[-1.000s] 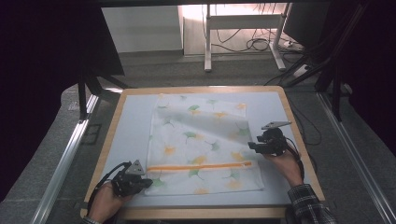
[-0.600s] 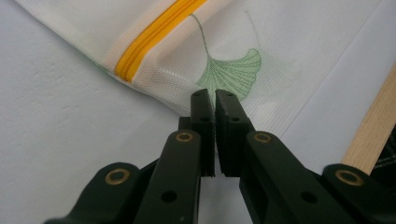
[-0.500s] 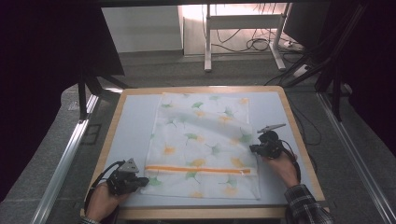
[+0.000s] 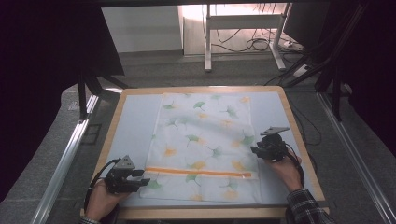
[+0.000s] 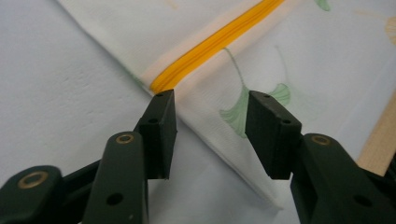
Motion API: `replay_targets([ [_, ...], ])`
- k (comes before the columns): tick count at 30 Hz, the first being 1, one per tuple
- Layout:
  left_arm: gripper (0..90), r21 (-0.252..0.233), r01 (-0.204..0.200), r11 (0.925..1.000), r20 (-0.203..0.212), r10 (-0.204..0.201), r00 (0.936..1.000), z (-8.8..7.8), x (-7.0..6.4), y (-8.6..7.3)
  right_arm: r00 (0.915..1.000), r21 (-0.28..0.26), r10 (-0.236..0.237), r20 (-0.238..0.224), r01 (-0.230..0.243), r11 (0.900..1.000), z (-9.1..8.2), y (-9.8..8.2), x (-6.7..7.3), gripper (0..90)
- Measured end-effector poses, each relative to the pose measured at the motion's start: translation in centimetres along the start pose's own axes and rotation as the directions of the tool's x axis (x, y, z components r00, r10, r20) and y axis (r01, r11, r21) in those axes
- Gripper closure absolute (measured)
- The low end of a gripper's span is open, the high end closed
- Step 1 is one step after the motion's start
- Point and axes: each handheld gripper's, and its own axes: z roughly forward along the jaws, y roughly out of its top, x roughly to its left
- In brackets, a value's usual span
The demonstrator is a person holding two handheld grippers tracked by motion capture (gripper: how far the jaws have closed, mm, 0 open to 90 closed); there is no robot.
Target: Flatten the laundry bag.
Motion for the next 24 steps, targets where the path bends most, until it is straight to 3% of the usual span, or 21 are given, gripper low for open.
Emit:
replay_targets([
  [4, 53.9, 0.032, -0.015, 0.9994, -0.007, 0.015, 0.9999, 0.4, -0.1, 0.2, 0.9984, -0.015, 0.05, -0.028, -0.05, 0.999, 1.2, 0.3, -1.0, 65.7],
  [5, 54.8, 0.039, -0.026, 0.9989, -0.012, 0.027, 0.9996, 0.6, -0.2, 0.3, 0.9942, -0.003, 0.074, -0.078, -0.074, 0.997, 1.8, 0.6, -1.1, 82.7],
  [6, 54.9, 0.039, -0.026, 0.9989, -0.012, 0.027, 0.9996, 0.6, -0.2, 0.3, 0.9943, 0.022, 0.077, -0.073, -0.076, 0.997, 2.0, 0.8, -0.9, 87.5],
  [9, 54.8, 0.048, -0.04, 0.9981, -0.02, 0.041, 0.999, 0.6, -0.4, 0.4, 0.9962, 0.038, 0.06, -0.064, -0.057, 0.998, 1.9, 0.9, -0.3, 88.3],
  [11, 54.6, 0.044, -0.036, 0.9984, -0.018, 0.037, 0.9991, 0.6, -0.3, 0.4, 0.9949, 0.057, 0.054, -0.086, -0.049, 0.997, 1.4, 0.6, 0.4, 88.6],
  [12, 54.6, 0.046, -0.037, 0.9983, -0.016, 0.038, 0.9992, 0.6, -0.3, 0.4, 0.9971, 0.069, 0.032, -0.069, -0.027, 0.997, 1.0, 0.2, 0.6, 88.6],
  [17, 52.4, 0.046, -0.053, 0.9975, -0.017, 0.054, 0.9984, 1.0, -0.6, 0.7, 0.9967, 0.052, 0.071, -0.038, -0.069, 0.996, 1.6, 0.7, -0.8, 87.9],
  [19, 50.6, 0.052, -0.058, 0.997, -0.02, 0.06, 0.998, 1.1, -0.6, 0.8, 0.9978, 0.033, 0.063, -0.021, -0.062, 0.997, 2.0, 0.9, -1.1, 87.5],
  [22, 49.8, 0.054, -0.069, 0.9962, -0.012, 0.069, 0.9975, 1.3, -0.9, 1.0, 0.9982, 0.009, 0.059, 0.012, -0.059, 0.998, 2.2, 1.2, -1.6, 81.5],
  [23, 49.8, 0.046, -0.065, 0.9968, -0.007, 0.066, 0.9978, 1.3, -0.9, 0.9, 0.9982, 0.009, 0.059, 0.012, -0.059, 0.998, 2.2, 1.2, -1.6, 81.5],
  [24, 49.8, 0.044, -0.062, 0.9971, -0.007, 0.063, 0.998, 1.2, -0.9, 0.9, 0.9977, -0.005, 0.067, -0.009, -0.067, 0.998, 1.6, 1.0, -1.7, 75.2],
])
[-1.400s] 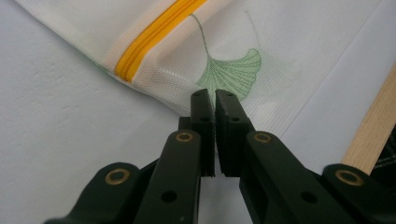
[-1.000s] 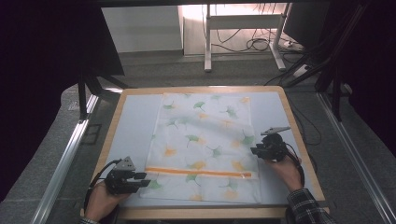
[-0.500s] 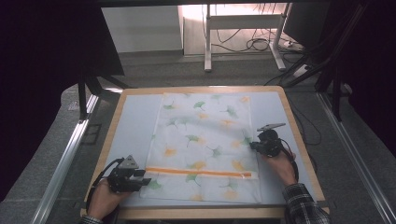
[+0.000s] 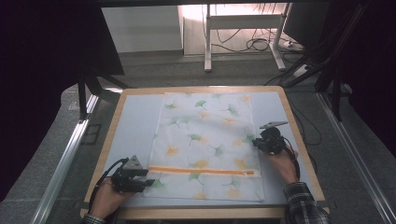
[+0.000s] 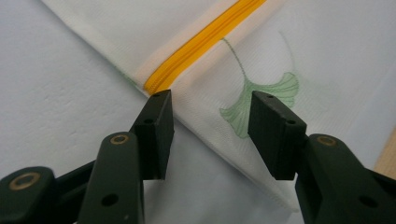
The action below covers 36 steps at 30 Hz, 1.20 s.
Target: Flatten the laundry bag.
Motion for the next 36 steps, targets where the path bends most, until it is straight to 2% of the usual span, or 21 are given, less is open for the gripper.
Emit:
replay_targets([
  [4, 52.5, 0.023, 0.006, 0.9997, -0.014, -0.006, 0.9999, 0.3, 0.1, 0.2, 0.9997, -0.058, 0.018, 0.015, -0.017, 0.998, -0.7, 0.3, -0.6, 64.1],
  [8, 56.2, 0.027, -0.001, 0.9996, -0.03, 0.002, 0.9996, 0.4, -0.1, 0.3, 0.9982, -0.094, 0.028, 0.054, -0.022, 0.995, 0.0, 2.3, -2.1, 64.1],
  [12, 56.7, 0.023, 0.006, 0.9997, -0.025, -0.006, 0.9997, 0.4, 0.0, 0.3, 0.9963, -0.102, 0.049, 0.071, -0.041, 0.994, 1.7, 4.5, -3.4, 63.9],
  [13, 56.7, 0.025, 0.005, 0.9997, -0.026, -0.005, 0.9997, 0.4, -0.1, 0.3, 0.9943, -0.092, 0.071, 0.08, -0.064, 0.994, 3.5, 5.8, -4.0, 60.7],
  [15, 56.7, 0.023, 0.005, 0.9997, -0.027, -0.005, 0.9996, 0.4, -0.1, 0.2, 0.9935, -0.087, 0.07, 0.09, -0.062, 0.994, 4.2, 6.2, -4.1, 59.1],
  [16, 56.6, 0.018, 0.006, 0.9998, -0.024, -0.005, 0.9997, 0.4, 0.0, 0.2, 0.991, -0.06, 0.073, 0.112, -0.066, 0.996, 5.8, 6.9, -4.4, 57.1],
  [18, 56.6, 0.018, 0.007, 0.9998, -0.023, -0.007, 0.9997, 0.4, 0.0, 0.2, 0.9895, -0.035, 0.075, 0.124, -0.072, 0.997, 6.4, 7.2, -4.5, 57.4],
  [21, 56.5, 0.02, 0.004, 0.9998, -0.025, -0.003, 0.9997, 0.4, 0.0, 0.2, 0.9833, -0.006, 0.118, 0.139, -0.118, 0.993, 7.4, 7.8, -4.0, 87.6],
  [22, 56.5, 0.02, 0.004, 0.9998, -0.025, -0.003, 0.9997, 0.4, 0.0, 0.2, 0.9833, -0.006, 0.118, 0.139, -0.118, 0.993, 7.4, 7.8, -4.0, 87.6],
  [23, 56.4, 0.02, 0.003, 0.9998, -0.024, -0.002, 0.9997, 0.4, 0.0, 0.2, 0.9826, 0.025, 0.07, 0.172, -0.075, 0.997, 7.6, 8.4, -3.4, 88.9],
  [24, 56.5, 0.02, 0.003, 0.9998, -0.024, -0.002, 0.9997, 0.4, 0.0, 0.2, 0.9826, 0.025, 0.07, 0.172, -0.075, 0.997, 7.6, 8.4, -3.4, 88.9],
  [25, 56.4, 0.023, 0.0, 0.9997, -0.026, 0.001, 0.9997, 0.4, -0.1, 0.2, 0.9759, 0.009, 0.039, 0.215, -0.042, 0.999, 7.6, 9.0, -3.5, 88.9],
  [27, 56.0, 0.022, -0.006, 0.9997, -0.028, 0.006, 0.9996, 0.4, -0.1, 0.2, 0.975, -0.019, 0.057, 0.215, -0.054, 0.998, 7.4, 9.3, -3.8, 88.9],
  [28, 55.9, 0.022, -0.008, 0.9997, -0.028, 0.008, 0.9996, 0.4, -0.1, 0.2, 0.9791, -0.017, 0.111, 0.171, -0.109, 0.994, 7.8, 9.6, -4.7, 87.3],
  [30, 55.8, 0.021, -0.007, 0.9998, -0.024, 0.007, 0.9997, 0.4, -0.1, 0.2, 0.9797, -0.004, 0.101, 0.173, -0.102, 0.995, 8.0, 9.5, -4.8, 85.2],
  [31, 55.0, 0.021, -0.008, 0.9997, -0.021, 0.008, 0.9997, 0.4, 0.0, 0.2, 0.9755, -0.011, 0.068, 0.209, -0.067, 0.998, 8.1, 9.4, -4.6, 81.5],
  [32, 53.9, 0.019, -0.008, 0.9998, -0.017, 0.008, 0.9998, 0.4, 0.0, 0.2, 0.9762, -0.019, 0.05, 0.211, -0.047, 0.999, 7.8, 9.2, -4.5, 76.6],
  [33, 50.8, 0.015, -0.009, 0.9998, -0.015, 0.01, 0.9998, 0.4, 0.0, 0.2, 0.988, -0.054, 0.051, 0.146, -0.044, 0.998, 6.9, 9.0, -4.4, 67.2],
  [34, 48.4, 0.015, -0.009, 0.9998, -0.015, 0.01, 0.9998, 0.4, 0.0, 0.2, 0.9926, -0.06, 0.042, 0.114, -0.035, 0.998, 6.4, 8.7, -4.2, 64.1],
  [35, 48.4, 0.009, -0.007, 0.9999, -0.017, 0.007, 0.9998, 0.4, 0.0, 0.2, 0.9926, -0.06, 0.042, 0.114, -0.035, 0.998, 6.4, 8.7, -4.2, 64.1],
  [36, 43.0, -0.014, 0.016, 0.9998, -0.016, -0.016, 0.9997, 0.3, 0.2, 0.3, 0.997, -0.055, 0.01, 0.076, -0.006, 0.998, 5.7, 8.0, -3.5, 59.2],
])
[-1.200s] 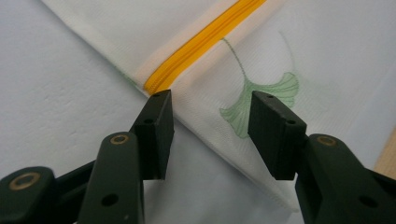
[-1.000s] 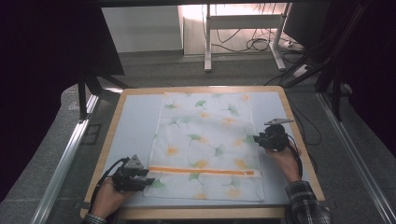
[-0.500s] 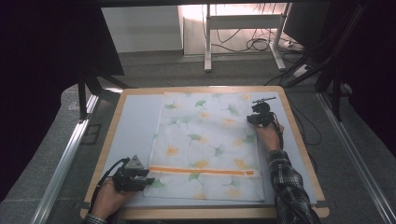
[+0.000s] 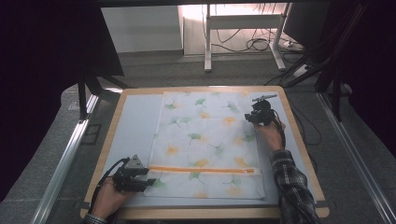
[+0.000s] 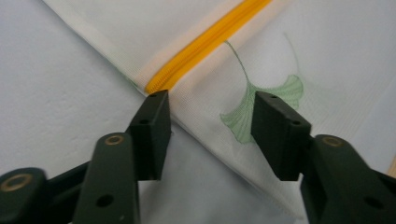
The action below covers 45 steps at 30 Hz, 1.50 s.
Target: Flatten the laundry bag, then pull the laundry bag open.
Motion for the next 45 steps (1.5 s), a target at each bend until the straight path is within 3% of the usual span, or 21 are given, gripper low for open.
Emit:
replay_targets([
  [2, 36.8, -0.031, 0.022, 0.9993, -0.004, -0.022, 0.9997, 0.0, 0.1, 0.0, 0.999, 0.0, -0.037, -0.024, 0.037, 0.999, -0.8, -0.7, 0.8, 54.5],
  [4, 29.1, -0.054, 0.018, 0.9984, -0.013, -0.019, 0.9997, -0.1, 0.1, 0.0, 0.9975, -0.002, -0.056, -0.043, 0.056, 0.998, -1.6, -1.0, 1.3, 51.0],
  [5, 26.1, -0.054, 0.018, 0.9984, -0.013, -0.019, 0.9997, -0.1, 0.1, 0.0, 0.9975, -0.002, -0.056, -0.043, 0.056, 0.998, -1.6, -1.0, 1.3, 51.0],
  [7, 21.7, -0.084, 0.016, 0.9963, -0.017, -0.017, 0.9997, -0.4, 0.1, -0.1, 0.9942, -0.015, -0.052, -0.095, 0.051, 0.999, -2.7, -1.9, 2.2, 46.0],
  [9, 18.8, -0.099, 0.017, 0.995, -0.017, -0.019, 0.9997, -0.5, 0.2, -0.1, 0.9928, -0.011, -0.06, -0.104, 0.059, 0.998, -3.0, -2.1, 2.4, 43.6],
  [10, 17.0, -0.112, 0.009, 0.9936, -0.013, -0.011, 0.9999, -0.6, 0.3, -0.3, 0.9899, 0.0, -0.087, -0.112, 0.088, 0.996, -3.5, -3.0, 3.0, 39.3],
  [13, 13.0, -0.129, 0.006, 0.9917, -0.025, -0.009, 0.9996, -0.9, 0.4, -0.4, 0.9882, 0.003, -0.087, -0.126, 0.088, 0.996, -4.1, -3.8, 3.3, 35.6],
  [15, 10.2, -0.155, 0.021, 0.9877, -0.026, -0.025, 0.9993, -1.0, 0.5, -0.5, 0.9835, -0.008, -0.082, -0.161, 0.081, 0.997, -5.1, -4.8, 3.6, 30.3],
  [20, 3.1, -0.161, 0.05, 0.9857, -0.022, -0.054, 0.9983, -0.8, 0.5, -0.4, 0.9745, -0.012, -0.108, -0.197, 0.108, 0.994, -6.6, -6.5, 4.2, 21.0],
  [27, 1.3, -0.159, 0.047, 0.9862, -0.037, -0.054, 0.9979, -0.7, 0.5, -0.5, 0.9668, -0.042, -0.123, -0.224, 0.117, 0.992, -8.3, -7.9, 4.8, 13.2],
  [32, 1.5, -0.13, 0.029, 0.9911, -0.067, -0.038, 0.9971, -0.4, 0.3, -0.3, 0.9586, -0.029, -0.17, -0.228, 0.168, 0.985, -9.1, -9.3, 5.5, 7.6],
  [40, 1.7, -0.107, 0.044, 0.9933, -0.07, -0.052, 0.9962, -0.3, 0.2, -0.1, 0.9421, -0.013, -0.228, -0.246, 0.232, 0.973, -10.1, -10.8, 6.3, 4.2],
  [45, 1.6, -0.109, 0.051, 0.9928, -0.077, -0.059, 0.9953, -0.3, 0.2, -0.1, 0.9249, -0.02, -0.268, -0.27, 0.272, 0.962, -10.7, -11.6, 6.8, 2.3],
])
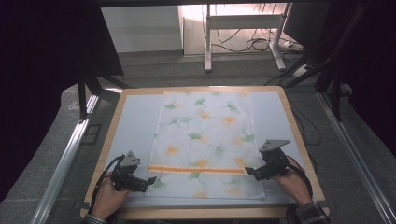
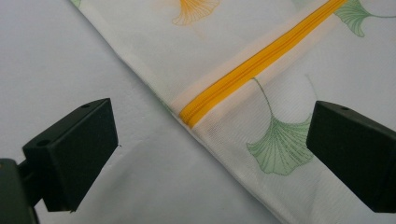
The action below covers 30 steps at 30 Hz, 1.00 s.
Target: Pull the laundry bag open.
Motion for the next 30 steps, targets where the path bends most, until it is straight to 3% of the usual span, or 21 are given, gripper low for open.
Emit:
replay_targets([
  [9, 1.2, 0.004, -0.006, 1.0, -0.006, 0.006, 1.0, 0.1, -0.1, 0.1, 0.9989, 0.012, -0.024, -0.039, 0.024, 1.0, -0.6, -1.0, 1.1, 1.6],
  [12, 1.3, -0.002, 0.011, 0.9999, -0.007, -0.011, 0.9999, 0.1, -0.1, 0.1, 0.9982, 0.023, -0.036, -0.047, 0.037, 0.999, -0.7, -1.4, 1.5, 1.5],
  [22, 1.3, 0.004, -0.003, 1.0, -0.005, 0.003, 1.0, 0.1, -0.2, 0.2, 0.9931, 0.051, -0.097, -0.066, 0.1, 0.994, 0.0, -1.8, 2.4, 1.5],
  [24, 1.3, 0.003, -0.005, 1.0, -0.002, 0.005, 1.0, 0.1, -0.3, 0.2, 0.9924, 0.087, -0.1, -0.072, 0.106, 0.991, 0.6, -2.1, 2.5, 0.4],
  [30, 1.1, -0.005, 0.006, 1.0, 0.009, -0.006, 0.9999, 0.1, -0.3, 0.3, 0.9897, 0.068, -0.123, -0.074, 0.128, 0.989, 0.7, -2.5, 2.5, 0.0],
])
